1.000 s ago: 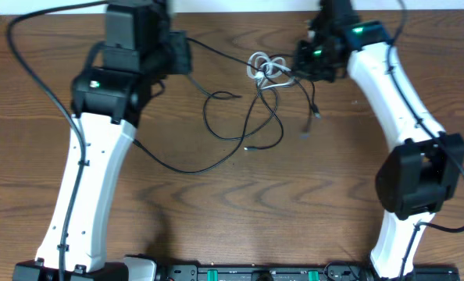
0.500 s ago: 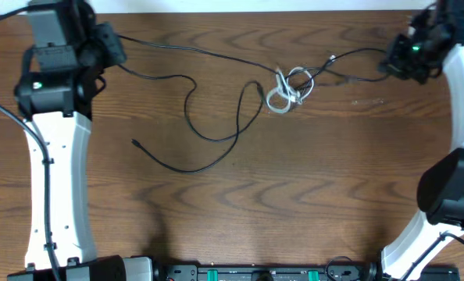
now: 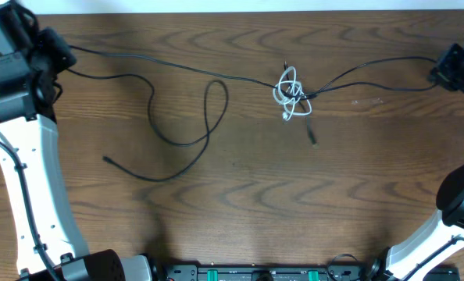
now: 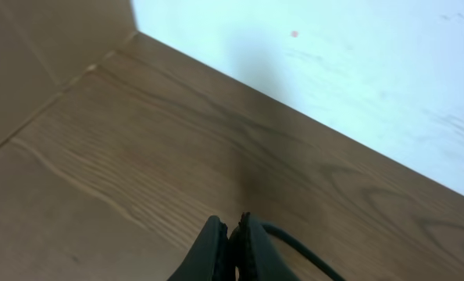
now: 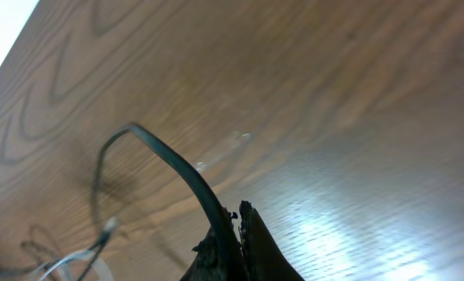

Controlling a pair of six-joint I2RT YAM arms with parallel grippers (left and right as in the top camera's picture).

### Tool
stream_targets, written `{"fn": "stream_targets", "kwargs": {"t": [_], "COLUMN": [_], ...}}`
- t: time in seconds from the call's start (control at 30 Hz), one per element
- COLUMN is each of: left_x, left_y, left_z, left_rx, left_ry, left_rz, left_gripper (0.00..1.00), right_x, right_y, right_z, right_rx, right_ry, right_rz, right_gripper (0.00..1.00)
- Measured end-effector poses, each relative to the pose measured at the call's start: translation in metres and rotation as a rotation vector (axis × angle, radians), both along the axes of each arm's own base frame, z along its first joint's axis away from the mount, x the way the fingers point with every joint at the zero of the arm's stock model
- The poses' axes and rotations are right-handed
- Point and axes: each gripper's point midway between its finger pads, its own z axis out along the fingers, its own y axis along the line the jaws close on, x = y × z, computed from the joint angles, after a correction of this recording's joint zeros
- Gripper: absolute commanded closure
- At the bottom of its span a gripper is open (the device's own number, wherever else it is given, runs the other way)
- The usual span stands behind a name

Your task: Untangle cables

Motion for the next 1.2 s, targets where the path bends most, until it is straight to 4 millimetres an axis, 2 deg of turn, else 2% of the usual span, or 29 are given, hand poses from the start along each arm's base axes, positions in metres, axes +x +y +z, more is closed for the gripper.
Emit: {"fn": "stream_targets", "kwargs": {"t": [0.27, 0.43, 0.7, 0.8, 0.87, 0.97, 1.07, 1.13, 1.2], "left_x": [-0.005, -0.009, -0.019, -0.021, -0.022, -0.020, -0.018, -0.016, -0.015], "left_y": [0.034, 0.065, 0.119, 0.131, 0.136, 0.142, 0.140, 0.128, 0.104], "left_z": [0.013, 0.024, 0.006, -0.001, -0.002, 0.010, 0.014, 0.011, 0.005], "left_rx": [0.072, 0.125, 0.156, 0.158, 0.166, 0.196, 0.199, 0.175, 0.129], "left_ry": [-0.038, -0.077, -0.037, -0.020, -0.018, -0.062, -0.079, -0.067, -0.033], "left_rz": [0.090, 0.177, 0.317, 0.346, 0.364, 0.388, 0.380, 0.336, 0.261], "left_gripper": [0.92, 0.93, 0.92, 0.93, 0.92, 0.92, 0.92, 0.92, 0.93], "right_x": [-0.017, -0.026, -0.036, -0.038, -0.039, -0.039, -0.038, -0.034, -0.029], "right_y": [-0.035, -0.051, -0.065, -0.067, -0.067, -0.067, -0.065, -0.058, -0.046], "right_z": [-0.004, -0.007, -0.009, -0.010, -0.010, -0.010, -0.010, -0.009, -0.008], "right_rx": [-0.048, -0.083, -0.119, -0.121, -0.123, -0.125, -0.112, -0.093, -0.070], "right_ry": [0.044, 0.072, 0.112, 0.120, 0.123, 0.127, 0.120, 0.105, 0.085], "right_rz": [-0.087, -0.133, -0.194, -0.205, -0.210, -0.214, -0.204, -0.167, -0.109], "right_gripper": [0.99, 0.99, 0.99, 0.99, 0.99, 0.99, 0.99, 0.99, 0.94]}}
